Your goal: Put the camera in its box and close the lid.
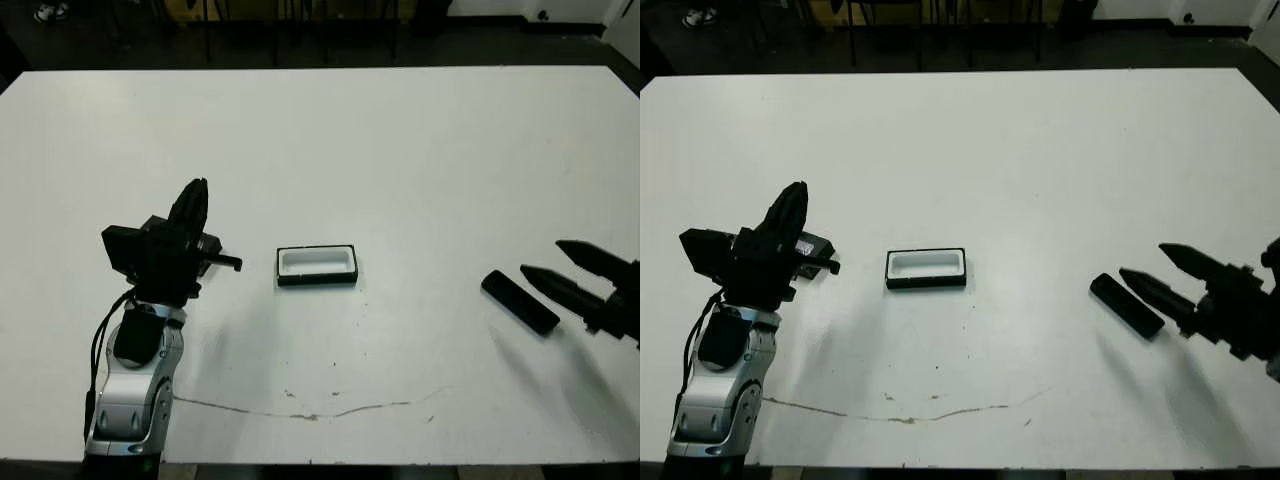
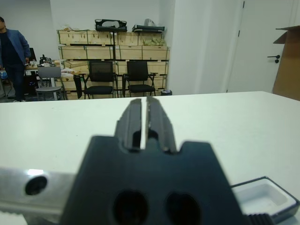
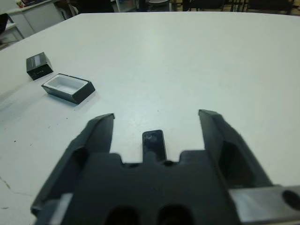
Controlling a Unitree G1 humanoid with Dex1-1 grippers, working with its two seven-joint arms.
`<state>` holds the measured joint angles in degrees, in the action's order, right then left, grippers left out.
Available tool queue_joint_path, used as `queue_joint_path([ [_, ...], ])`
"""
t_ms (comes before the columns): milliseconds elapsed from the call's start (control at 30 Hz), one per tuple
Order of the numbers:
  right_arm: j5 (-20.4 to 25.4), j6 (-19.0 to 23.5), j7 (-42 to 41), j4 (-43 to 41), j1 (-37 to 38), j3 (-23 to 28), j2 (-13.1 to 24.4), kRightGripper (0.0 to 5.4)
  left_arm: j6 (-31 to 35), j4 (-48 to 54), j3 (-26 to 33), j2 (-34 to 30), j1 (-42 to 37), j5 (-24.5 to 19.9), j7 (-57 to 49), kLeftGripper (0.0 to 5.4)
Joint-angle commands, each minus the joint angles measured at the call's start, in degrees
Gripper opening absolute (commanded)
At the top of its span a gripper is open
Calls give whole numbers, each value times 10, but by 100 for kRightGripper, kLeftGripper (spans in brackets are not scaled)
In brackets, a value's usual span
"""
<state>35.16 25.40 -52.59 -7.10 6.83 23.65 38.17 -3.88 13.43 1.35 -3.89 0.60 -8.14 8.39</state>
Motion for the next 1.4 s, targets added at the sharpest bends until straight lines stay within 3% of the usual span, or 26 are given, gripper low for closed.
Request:
queue_joint_path([
  [33, -14, -20, -13, 26, -4, -4, 10, 469, 10, -9, 4, -9, 7, 3, 5, 0],
  [167, -35, -46, -26, 56, -7, -13, 15, 539, 5, -12, 5, -9, 5, 1, 6, 0],
  [333, -70, -96, -43, 91, -10, -31, 14, 539, 4, -12, 5, -9, 6, 0, 8, 0],
  [500, -76, -107, -52, 109, -9, -45, 9, 539, 4, -12, 5, -10, 5, 4, 6, 0],
  [633, -88, -145, -67, 138, -14, -56, 6, 539, 4, -12, 5, -8, 5, 2, 6, 0],
  [900, -86, -178, -100, 210, -28, -71, -5, 539, 9, -7, 6, -10, 8, 6, 3, 0],
  [1000, -78, -162, -108, 248, -39, -74, -8, 539, 5, -10, 7, -10, 8, 3, 6, 0],
  [1167, -87, -181, -109, 319, -56, -77, -18, 539, 4, -11, 8, -10, 8, 1, 8, 0],
  [1400, -78, -144, -58, 239, -24, -78, -23, 539, 13, -6, 6, -9, 9, 1, 8, 0],
])
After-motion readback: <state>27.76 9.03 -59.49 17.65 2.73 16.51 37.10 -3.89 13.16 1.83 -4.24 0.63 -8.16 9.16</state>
